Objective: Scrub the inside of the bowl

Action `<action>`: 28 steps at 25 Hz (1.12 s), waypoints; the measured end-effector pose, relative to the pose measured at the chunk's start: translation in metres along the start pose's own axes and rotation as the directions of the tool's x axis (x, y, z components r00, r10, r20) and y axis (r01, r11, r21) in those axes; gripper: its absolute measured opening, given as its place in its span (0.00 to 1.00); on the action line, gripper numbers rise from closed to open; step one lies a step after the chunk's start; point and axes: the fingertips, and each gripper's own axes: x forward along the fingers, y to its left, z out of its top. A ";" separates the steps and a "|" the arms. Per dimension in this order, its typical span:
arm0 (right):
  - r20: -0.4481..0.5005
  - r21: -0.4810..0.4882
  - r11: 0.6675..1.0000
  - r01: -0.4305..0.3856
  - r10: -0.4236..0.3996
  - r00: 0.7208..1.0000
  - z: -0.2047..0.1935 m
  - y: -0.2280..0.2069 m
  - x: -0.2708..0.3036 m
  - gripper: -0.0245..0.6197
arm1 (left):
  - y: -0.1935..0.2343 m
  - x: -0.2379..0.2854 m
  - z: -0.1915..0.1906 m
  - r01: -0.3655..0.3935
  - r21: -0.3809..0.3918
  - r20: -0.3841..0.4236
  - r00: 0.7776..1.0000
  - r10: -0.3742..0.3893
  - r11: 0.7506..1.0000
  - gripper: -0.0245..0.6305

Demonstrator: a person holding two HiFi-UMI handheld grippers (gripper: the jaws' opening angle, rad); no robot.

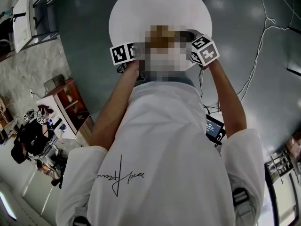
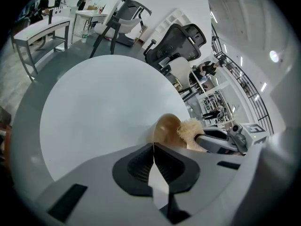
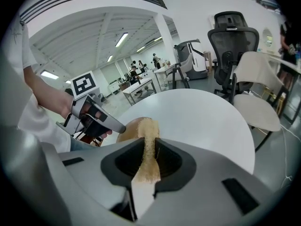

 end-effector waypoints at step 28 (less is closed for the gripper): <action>0.029 0.023 1.000 -0.011 0.010 1.000 0.015 -0.008 0.011 0.16 | 0.002 -0.006 0.011 0.034 0.023 0.047 0.998 -0.035 0.999 0.25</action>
